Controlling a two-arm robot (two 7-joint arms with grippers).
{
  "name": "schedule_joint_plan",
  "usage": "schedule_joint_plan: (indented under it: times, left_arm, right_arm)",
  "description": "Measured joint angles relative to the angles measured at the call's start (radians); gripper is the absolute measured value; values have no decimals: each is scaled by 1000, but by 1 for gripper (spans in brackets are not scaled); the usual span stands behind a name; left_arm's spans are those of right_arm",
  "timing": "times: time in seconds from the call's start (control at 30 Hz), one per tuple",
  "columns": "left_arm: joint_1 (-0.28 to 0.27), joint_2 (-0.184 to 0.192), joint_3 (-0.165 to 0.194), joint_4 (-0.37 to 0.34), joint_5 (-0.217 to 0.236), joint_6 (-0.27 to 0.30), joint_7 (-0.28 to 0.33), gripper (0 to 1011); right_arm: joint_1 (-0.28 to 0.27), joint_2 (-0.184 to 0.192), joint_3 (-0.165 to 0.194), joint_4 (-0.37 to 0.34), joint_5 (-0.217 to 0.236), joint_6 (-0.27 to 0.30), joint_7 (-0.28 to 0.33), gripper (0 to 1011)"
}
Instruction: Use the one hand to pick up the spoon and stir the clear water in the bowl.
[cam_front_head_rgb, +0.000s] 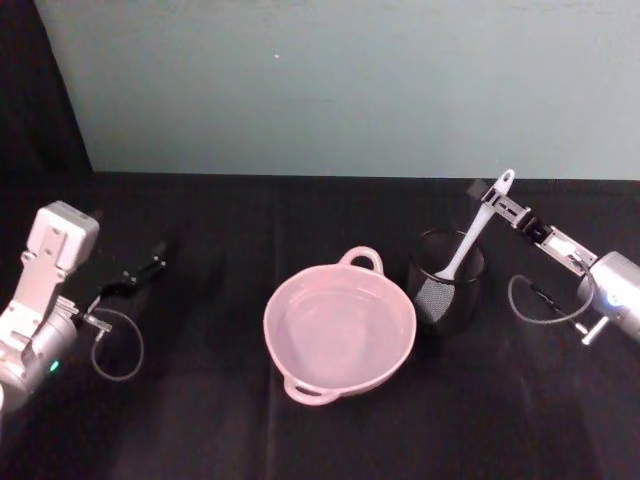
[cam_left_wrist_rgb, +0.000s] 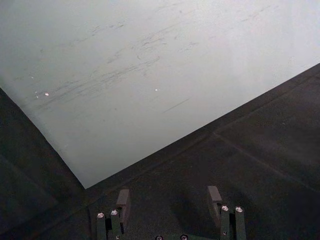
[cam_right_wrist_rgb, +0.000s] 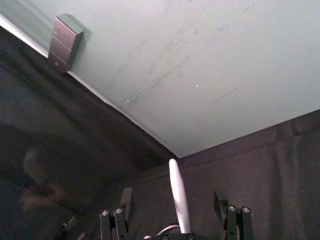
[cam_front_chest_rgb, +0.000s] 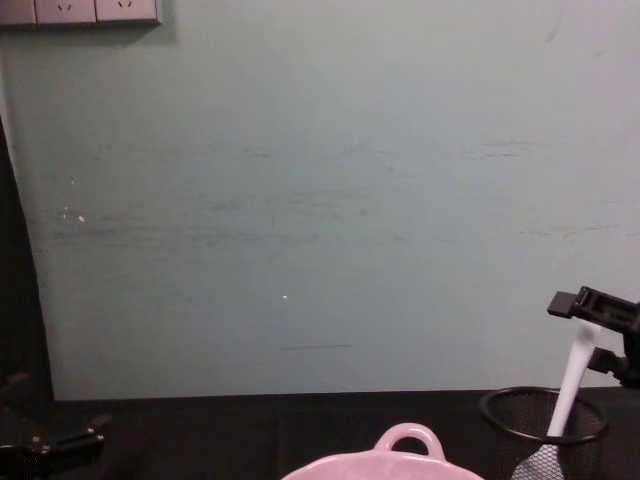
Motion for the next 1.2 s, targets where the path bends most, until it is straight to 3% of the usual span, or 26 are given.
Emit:
schedule_joint_plan:
  times: [0.33,0.6,0.8,0.93,1.07,1.2]
  left_arm:
    - [0,0,0,0,0,0,0,1005]
    - [0,0,0,0,0,0,0,1005]
    - [0,0,0,0,0,0,0,1005]
    - [0,0,0,0,0,0,0,1005]
    - [0,0,0,0,0,0,0,1005]
    - [0,0,0,0,0,0,0,1005]
  right_arm:
    - [21,4,-25,18,15,-14,19,837]
    - [18,26,-51,-2,1,-54,15,569]
    - [7,56,-80,-35,-39,-97,0,406]
    - [1,78,-104,-59,-81,-131,-15,224]
    - [-6,109,-137,-101,-156,-186,-41,139]
    - [-12,122,-144,-132,-194,-208,-55,121]
